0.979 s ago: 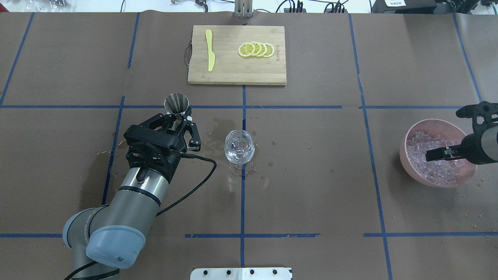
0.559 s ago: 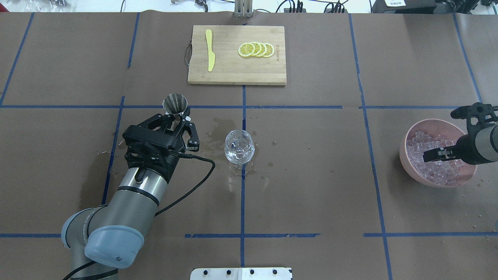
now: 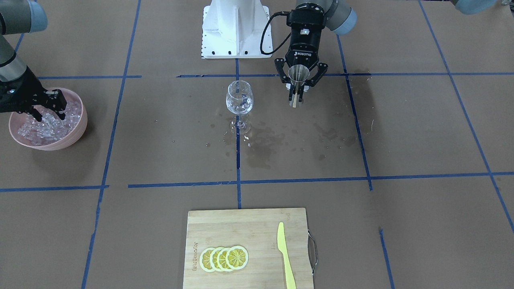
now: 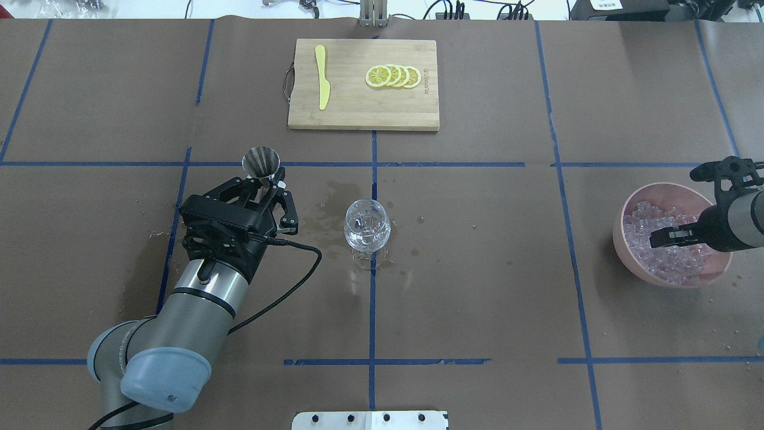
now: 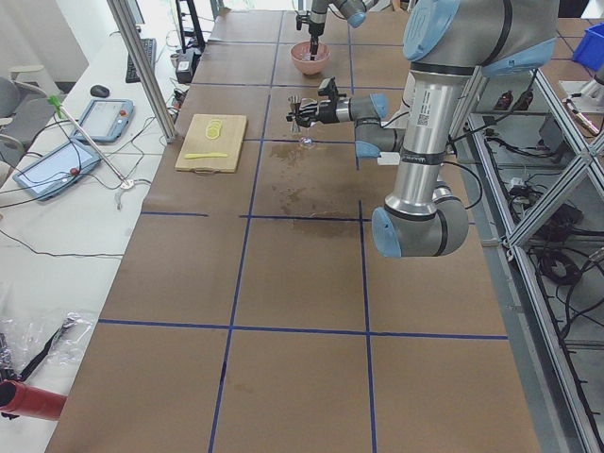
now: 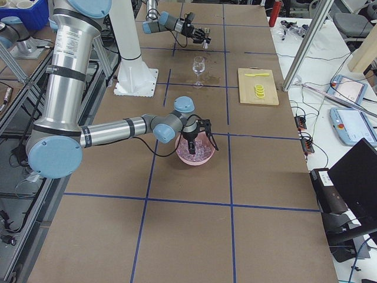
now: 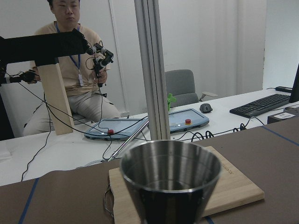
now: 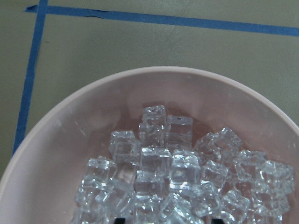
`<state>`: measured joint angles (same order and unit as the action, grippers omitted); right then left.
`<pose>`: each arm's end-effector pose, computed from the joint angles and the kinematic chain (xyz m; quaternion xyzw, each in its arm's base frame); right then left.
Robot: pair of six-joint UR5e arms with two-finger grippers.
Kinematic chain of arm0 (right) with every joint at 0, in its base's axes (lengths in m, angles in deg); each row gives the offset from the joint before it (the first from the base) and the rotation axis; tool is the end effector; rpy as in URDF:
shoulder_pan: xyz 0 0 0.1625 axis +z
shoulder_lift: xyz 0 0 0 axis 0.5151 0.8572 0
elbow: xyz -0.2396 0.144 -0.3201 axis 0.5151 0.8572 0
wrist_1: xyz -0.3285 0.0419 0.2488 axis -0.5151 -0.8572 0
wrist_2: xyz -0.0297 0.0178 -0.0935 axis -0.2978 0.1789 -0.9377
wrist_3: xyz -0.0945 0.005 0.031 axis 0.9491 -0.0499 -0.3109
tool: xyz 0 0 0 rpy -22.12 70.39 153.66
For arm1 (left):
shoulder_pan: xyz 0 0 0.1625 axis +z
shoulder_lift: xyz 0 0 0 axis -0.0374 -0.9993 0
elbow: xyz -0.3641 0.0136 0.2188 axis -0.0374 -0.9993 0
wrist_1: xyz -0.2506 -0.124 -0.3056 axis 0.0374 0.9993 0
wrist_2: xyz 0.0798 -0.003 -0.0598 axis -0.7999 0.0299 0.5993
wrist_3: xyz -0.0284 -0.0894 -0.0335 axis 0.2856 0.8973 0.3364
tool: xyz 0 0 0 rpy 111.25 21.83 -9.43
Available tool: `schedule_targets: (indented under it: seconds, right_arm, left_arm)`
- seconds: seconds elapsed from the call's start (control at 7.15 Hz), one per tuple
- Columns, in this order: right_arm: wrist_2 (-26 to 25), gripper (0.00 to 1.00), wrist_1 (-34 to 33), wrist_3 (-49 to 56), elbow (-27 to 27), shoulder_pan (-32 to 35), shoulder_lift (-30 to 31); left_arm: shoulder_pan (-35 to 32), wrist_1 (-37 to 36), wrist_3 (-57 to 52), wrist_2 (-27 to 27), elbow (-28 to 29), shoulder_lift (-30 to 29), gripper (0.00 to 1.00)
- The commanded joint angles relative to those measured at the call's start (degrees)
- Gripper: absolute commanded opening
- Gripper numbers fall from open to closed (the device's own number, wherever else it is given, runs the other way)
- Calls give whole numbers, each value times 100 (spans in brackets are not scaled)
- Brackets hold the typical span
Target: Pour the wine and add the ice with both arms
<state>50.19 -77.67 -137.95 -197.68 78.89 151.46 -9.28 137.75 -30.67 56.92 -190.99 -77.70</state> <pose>-0.2201 -0.3826 0.5405 0.0836 -0.3651 -0.0059 0.9272 0.4583 -0.3147 0.2335 0.5994 0.3310 -0.1069 0.7209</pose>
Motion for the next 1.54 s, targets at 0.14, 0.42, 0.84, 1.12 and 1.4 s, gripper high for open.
schedule_targets:
  seconds: [0.14,0.42,0.84,1.12,1.4]
  right_arm:
    - [-14,65,0,4,19,10,-2]
    - [-15,58,-8,12,28,19,24]
    - [12,25,-8,21,11,28,33]
    - [29,16,-8,65,-7,45,51]
    - [91,0,-17,83,-121,238,77]
  left_arm:
    - [0,3,0,1,0,6,0]
    - [0,3,0,1,0,6,0]
    - [0,3,0,1,0,6,0]
    - [0,3,0,1,9,6,0]
    - [0,3,0,1,9,-3,0]
